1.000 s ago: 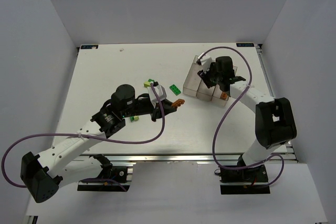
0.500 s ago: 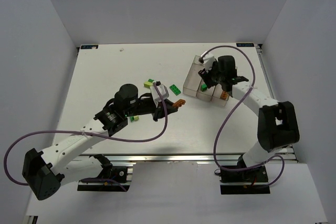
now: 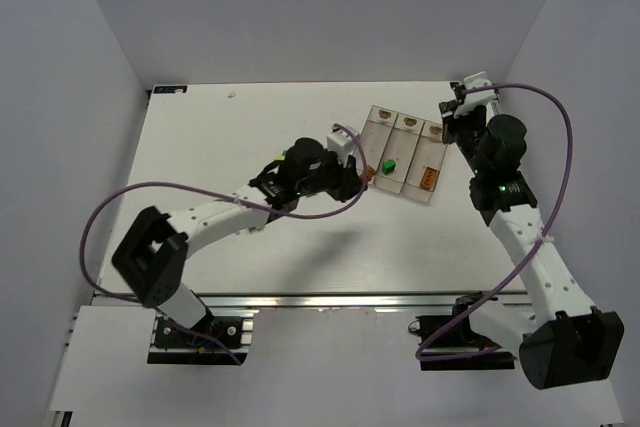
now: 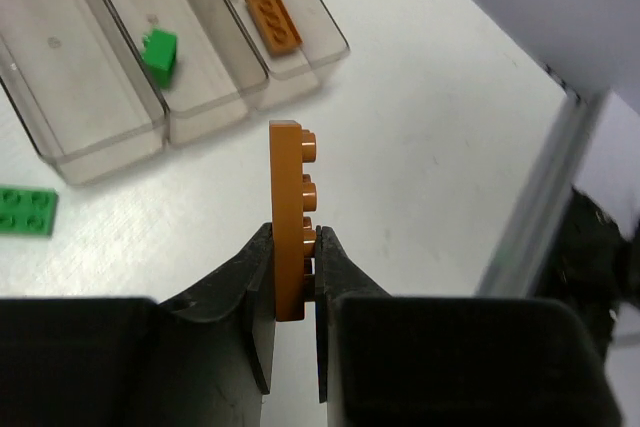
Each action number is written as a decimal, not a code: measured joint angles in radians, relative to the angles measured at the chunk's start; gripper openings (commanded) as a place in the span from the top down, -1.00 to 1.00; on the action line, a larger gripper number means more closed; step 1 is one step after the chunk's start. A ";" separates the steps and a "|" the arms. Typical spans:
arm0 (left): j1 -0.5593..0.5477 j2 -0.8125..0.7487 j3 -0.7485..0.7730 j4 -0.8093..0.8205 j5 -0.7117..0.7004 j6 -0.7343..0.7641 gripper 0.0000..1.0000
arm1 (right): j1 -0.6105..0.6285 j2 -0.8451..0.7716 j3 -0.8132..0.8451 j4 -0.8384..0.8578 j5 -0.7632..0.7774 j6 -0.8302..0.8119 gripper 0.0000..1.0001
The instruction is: Sort the legos into containers by color
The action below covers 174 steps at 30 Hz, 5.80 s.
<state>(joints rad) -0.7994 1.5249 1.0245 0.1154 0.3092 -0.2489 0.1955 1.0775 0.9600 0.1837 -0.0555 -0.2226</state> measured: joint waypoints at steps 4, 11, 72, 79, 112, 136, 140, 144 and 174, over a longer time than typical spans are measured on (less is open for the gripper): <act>-0.034 0.196 0.208 -0.043 -0.132 -0.057 1.00 | -0.032 -0.066 -0.046 0.023 -0.019 0.041 0.54; -0.079 0.567 0.655 -0.136 -0.266 -0.100 1.00 | -0.086 -0.116 -0.074 0.039 -0.030 0.096 0.47; -0.055 0.306 0.475 -0.190 -0.427 -0.035 -0.06 | -0.162 -0.116 -0.091 0.044 -0.229 0.106 -0.52; 0.201 0.006 0.166 -0.205 -0.396 -0.041 -0.25 | -0.162 -0.111 -0.092 -0.007 -0.507 -0.011 -0.79; 0.256 0.177 0.117 -0.442 -0.328 -0.073 -0.32 | 0.126 0.027 -0.080 -0.356 -0.400 -0.117 -0.48; 0.255 0.321 0.136 -0.309 -0.305 -0.142 -0.51 | 0.126 -0.018 -0.106 -0.286 -0.362 -0.117 -0.48; 0.250 0.370 0.139 -0.307 -0.327 -0.148 -0.49 | 0.126 -0.030 -0.108 -0.285 -0.362 -0.117 -0.48; 0.239 0.378 0.158 -0.303 -0.359 -0.149 -0.48 | 0.126 -0.042 -0.108 -0.285 -0.364 -0.117 -0.48; 0.159 0.456 0.261 -0.430 -0.564 -0.089 -0.26 | 0.126 -0.043 -0.108 -0.285 -0.366 -0.122 -0.48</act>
<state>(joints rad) -0.6399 1.9808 1.2858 -0.3149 -0.2550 -0.3378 0.3210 1.0348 0.8524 -0.1013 -0.4213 -0.3443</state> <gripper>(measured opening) 0.649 0.742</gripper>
